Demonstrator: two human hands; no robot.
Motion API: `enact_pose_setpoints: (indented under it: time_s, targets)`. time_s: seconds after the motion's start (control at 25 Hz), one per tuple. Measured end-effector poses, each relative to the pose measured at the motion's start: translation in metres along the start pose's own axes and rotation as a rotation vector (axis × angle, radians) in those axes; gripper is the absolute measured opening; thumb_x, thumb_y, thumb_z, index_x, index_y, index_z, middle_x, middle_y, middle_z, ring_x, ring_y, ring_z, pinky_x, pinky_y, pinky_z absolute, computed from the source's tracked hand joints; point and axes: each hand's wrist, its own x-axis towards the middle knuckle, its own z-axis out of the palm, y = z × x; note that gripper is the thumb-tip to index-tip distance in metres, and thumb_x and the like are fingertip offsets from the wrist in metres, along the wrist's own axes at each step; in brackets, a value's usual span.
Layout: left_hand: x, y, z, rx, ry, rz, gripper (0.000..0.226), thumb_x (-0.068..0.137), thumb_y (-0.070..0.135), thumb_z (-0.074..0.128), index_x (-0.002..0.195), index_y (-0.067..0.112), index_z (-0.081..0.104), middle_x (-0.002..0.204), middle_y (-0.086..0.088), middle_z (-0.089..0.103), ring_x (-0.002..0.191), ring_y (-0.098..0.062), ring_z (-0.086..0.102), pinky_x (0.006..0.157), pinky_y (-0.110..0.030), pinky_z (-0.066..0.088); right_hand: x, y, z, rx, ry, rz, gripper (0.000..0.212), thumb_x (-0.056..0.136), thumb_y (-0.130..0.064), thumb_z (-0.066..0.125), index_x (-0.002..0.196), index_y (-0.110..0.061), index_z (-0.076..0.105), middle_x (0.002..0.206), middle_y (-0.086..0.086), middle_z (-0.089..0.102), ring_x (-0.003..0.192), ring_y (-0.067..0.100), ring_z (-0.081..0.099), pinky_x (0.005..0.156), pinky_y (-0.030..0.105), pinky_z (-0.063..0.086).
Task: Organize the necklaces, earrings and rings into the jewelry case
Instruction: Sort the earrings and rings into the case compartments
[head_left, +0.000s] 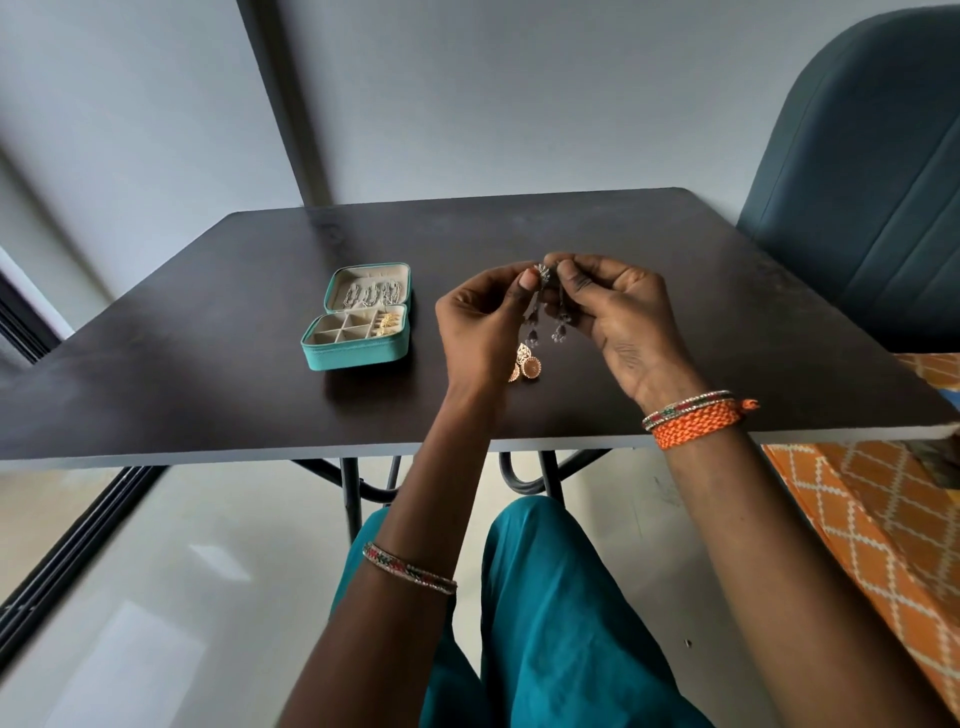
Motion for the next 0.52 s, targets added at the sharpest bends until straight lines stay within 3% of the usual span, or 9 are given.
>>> enact_pose_setpoints:
  time_s: [0.16,0.36,0.52]
  targets:
    - [-0.005,-0.002,0.005,-0.011,-0.041,-0.090,0.012,0.091,0.005,0.058,0.083,0.010,0.065,0.072,-0.004,0.065,0.066,-0.011,0.060,0.062,-0.020,0.050,-0.006,-0.004,-0.010,-0.040,0.018,0.013,0.014,0.089,-0.003,0.060,0.097,-0.009,0.070,0.095,0.009,0.072,0.088,0.018,0.070,0.078,0.029,0.056]
    - [-0.009,-0.013,0.011,0.031,-0.034,-0.105,0.011,0.091,0.005,0.059,0.083,0.009,0.065,0.075,-0.007,0.068,0.065,-0.010,0.062,0.062,-0.020,0.051,-0.011,-0.001,-0.025,-0.054,0.004,0.050,0.022,0.089,0.003,0.057,0.105,-0.007,0.068,0.102,0.011,0.071,0.095,0.023,0.070,0.081,0.029,0.056]
    - [-0.013,-0.018,0.018,0.084,-0.038,-0.071,0.007,0.090,0.007,0.061,0.086,0.007,0.068,0.082,-0.016,0.070,0.078,-0.022,0.067,0.077,-0.032,0.056,-0.015,-0.002,-0.034,-0.075,0.007,0.055,0.022,0.089,0.003,0.058,0.105,-0.007,0.068,0.101,0.011,0.071,0.094,0.022,0.070,0.080,0.029,0.056]
